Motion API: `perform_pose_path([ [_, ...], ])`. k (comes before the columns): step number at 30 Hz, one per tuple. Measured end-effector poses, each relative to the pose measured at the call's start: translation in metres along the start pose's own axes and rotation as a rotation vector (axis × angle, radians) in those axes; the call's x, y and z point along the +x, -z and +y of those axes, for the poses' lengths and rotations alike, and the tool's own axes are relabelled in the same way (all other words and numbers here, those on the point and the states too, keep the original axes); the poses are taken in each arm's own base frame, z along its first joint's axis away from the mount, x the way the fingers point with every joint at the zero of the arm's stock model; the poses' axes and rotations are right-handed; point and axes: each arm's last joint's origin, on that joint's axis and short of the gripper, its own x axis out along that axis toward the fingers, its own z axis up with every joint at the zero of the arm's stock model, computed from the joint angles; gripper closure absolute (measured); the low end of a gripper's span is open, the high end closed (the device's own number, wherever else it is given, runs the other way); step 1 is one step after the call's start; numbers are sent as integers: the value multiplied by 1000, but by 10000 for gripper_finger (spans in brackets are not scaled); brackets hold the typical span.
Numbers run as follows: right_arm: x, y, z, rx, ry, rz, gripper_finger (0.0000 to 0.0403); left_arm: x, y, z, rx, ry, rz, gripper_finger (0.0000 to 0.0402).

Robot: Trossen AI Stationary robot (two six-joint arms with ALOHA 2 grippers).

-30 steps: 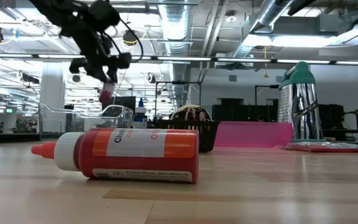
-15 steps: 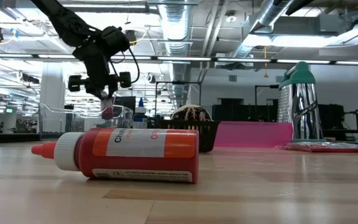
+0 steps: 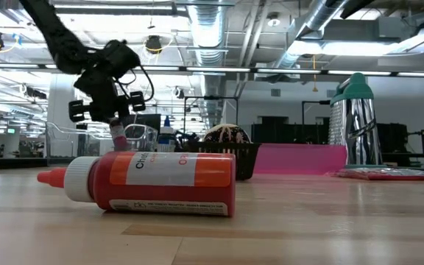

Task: Pick & Place Food Item
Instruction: Put the red food coloring bottle into the transparent bin, then put the top left blue food coloring bottle into the transparent bin

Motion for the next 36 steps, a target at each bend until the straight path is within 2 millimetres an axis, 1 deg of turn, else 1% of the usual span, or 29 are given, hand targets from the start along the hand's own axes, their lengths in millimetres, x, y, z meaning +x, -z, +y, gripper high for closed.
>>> perform_pose_path([
  [4,0,0,0,0,1,6,260,2,-2,4,25,46,-45,295],
  [7,0,0,0,0,1,7,260,4,-1,7,90,46,-37,295],
  [12,0,0,0,0,1,7,260,8,-1,8,144,85,-8,295],
  [14,0,0,0,1,0,7,260,8,-2,8,150,88,-9,277],
  [17,0,0,0,3,-1,8,260,9,-2,8,148,85,-12,231],
  [19,-1,1,0,0,-6,10,260,9,-2,8,149,83,-12,211],
  [22,-3,3,0,-3,-13,13,260,9,-3,8,146,86,-13,201],
  [25,-4,4,0,-5,-18,15,260,8,-3,6,137,119,-3,205],
  [28,-4,4,0,-5,-17,14,260,1,-7,0,152,223,10,216],
  [31,-3,4,0,-5,-17,14,260,-15,-14,-8,186,375,24,229],
  [33,-4,4,0,-7,-17,14,260,-29,-19,-13,207,521,44,238],
  [36,-4,4,0,-8,-17,12,260,-54,-22,-20,265,791,109,249],
])
